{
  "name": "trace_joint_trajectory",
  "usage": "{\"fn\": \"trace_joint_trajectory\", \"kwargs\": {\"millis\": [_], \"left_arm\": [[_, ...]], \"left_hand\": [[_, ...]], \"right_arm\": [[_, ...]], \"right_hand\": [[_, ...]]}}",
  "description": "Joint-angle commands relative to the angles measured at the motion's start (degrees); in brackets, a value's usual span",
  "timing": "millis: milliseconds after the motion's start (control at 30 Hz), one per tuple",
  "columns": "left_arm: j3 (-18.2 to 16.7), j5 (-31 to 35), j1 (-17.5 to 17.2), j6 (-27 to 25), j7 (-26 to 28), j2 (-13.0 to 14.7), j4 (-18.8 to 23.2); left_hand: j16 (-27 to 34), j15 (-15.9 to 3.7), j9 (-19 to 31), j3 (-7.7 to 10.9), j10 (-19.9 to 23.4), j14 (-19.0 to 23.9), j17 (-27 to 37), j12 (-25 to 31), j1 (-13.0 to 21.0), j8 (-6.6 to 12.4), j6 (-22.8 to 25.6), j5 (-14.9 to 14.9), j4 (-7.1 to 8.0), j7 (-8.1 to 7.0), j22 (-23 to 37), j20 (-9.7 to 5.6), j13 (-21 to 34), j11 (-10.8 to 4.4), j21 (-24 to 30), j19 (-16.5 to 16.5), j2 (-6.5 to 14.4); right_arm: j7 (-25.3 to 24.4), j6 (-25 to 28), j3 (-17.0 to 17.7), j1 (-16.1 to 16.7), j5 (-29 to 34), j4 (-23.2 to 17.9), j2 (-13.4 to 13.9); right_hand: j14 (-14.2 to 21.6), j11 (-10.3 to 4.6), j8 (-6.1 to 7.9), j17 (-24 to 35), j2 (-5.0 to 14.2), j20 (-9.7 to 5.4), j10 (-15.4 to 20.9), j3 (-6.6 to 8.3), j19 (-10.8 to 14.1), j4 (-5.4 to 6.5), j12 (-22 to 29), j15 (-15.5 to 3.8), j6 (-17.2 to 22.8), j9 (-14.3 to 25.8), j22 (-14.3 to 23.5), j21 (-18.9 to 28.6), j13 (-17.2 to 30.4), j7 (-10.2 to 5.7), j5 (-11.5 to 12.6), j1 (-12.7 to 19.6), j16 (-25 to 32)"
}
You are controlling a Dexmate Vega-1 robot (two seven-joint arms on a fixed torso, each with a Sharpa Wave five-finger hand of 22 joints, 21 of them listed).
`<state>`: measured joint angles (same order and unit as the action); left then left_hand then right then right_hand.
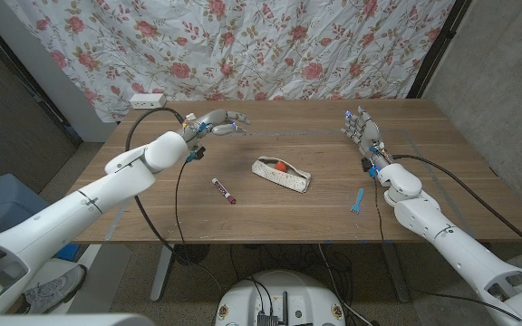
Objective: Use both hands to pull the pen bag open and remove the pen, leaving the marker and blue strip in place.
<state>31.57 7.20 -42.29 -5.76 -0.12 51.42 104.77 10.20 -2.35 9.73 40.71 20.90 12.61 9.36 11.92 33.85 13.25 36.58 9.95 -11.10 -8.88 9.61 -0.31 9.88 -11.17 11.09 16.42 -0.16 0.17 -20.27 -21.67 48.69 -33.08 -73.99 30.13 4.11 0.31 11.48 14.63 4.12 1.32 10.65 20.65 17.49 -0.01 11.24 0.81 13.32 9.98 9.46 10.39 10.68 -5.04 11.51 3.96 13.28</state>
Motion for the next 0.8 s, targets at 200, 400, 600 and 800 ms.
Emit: {"fn": "trace_joint_trajectory", "kwargs": {"millis": [200, 400, 600, 800], "left_arm": [[3.32, 15.03, 2.64, -4.96, -3.45, 0.71, 4.90], [4.45, 19.29, 3.38, -6.54, -5.25, 0.28, 6.29], [5.78, 24.05, 4.10, -6.77, -6.49, -0.26, 7.12], [6.56, 28.11, 4.53, -8.52, -9.00, -0.90, 8.68]], "left_hand": [[0.41, -5.33, 0.28, -1.21, 2.45, 2.28, 0.07, 0.02, 3.18, -0.17, 3.35, 0.09, 0.17, -0.15, 0.27, -0.13, 0.12, -0.11, 0.50, 2.03, -0.89], [0.42, -5.15, 0.29, -1.73, 3.31, 2.99, 0.07, 0.03, 4.25, -0.23, 4.71, 0.09, 0.24, 0.10, 0.29, -0.13, 0.12, -0.06, 0.46, 2.30, -1.22], [0.65, -5.06, 0.30, -2.48, 4.64, 4.55, 0.11, 0.16, 5.40, -0.41, 6.16, 0.08, 0.33, -0.07, 0.33, -0.26, 0.13, 0.03, 0.61, 3.13, -1.66], [0.75, -5.42, 0.31, -3.36, 5.44, 6.16, 0.13, 0.00, 6.61, -0.65, 7.63, 0.07, 0.38, -0.11, 0.36, -0.82, 0.13, -0.02, 0.65, 3.74, -2.23]], "right_arm": [[-0.15, 0.55, 0.00, 0.24, -0.06, -0.11, 0.24], [0.20, 0.72, 0.07, 0.40, -0.34, -0.20, 0.45], [0.70, 0.49, 0.11, 0.51, -0.76, 0.14, 0.30], [1.12, 0.31, 0.08, 0.47, -0.88, 0.39, 0.31]], "right_hand": [[0.28, -0.18, 0.35, -0.10, 0.76, -0.61, 0.46, 0.31, 0.32, -0.69, 0.18, -0.37, 0.80, 0.33, 0.14, 0.33, 0.14, -0.02, 0.01, -0.11, -0.24], [0.29, -0.08, 0.29, -0.16, 0.86, -0.64, 0.50, 0.38, 0.31, -0.90, 0.17, -0.39, 0.93, 0.32, 0.13, 0.33, 0.14, 0.00, -0.01, 0.07, -0.25], [0.33, -0.12, 0.26, -0.20, 0.97, -0.64, 0.59, 0.42, 0.33, -1.04, 0.18, -0.42, 1.12, 0.32, 0.13, 0.34, 0.14, -0.19, -0.04, 0.18, -0.24], [0.32, -0.17, 0.27, -0.23, 1.03, -0.56, 0.63, 0.43, 0.34, -1.17, 0.17, -0.34, 1.43, 0.32, 0.13, 0.35, 0.14, -0.30, -0.08, 0.22, -0.24]]}}
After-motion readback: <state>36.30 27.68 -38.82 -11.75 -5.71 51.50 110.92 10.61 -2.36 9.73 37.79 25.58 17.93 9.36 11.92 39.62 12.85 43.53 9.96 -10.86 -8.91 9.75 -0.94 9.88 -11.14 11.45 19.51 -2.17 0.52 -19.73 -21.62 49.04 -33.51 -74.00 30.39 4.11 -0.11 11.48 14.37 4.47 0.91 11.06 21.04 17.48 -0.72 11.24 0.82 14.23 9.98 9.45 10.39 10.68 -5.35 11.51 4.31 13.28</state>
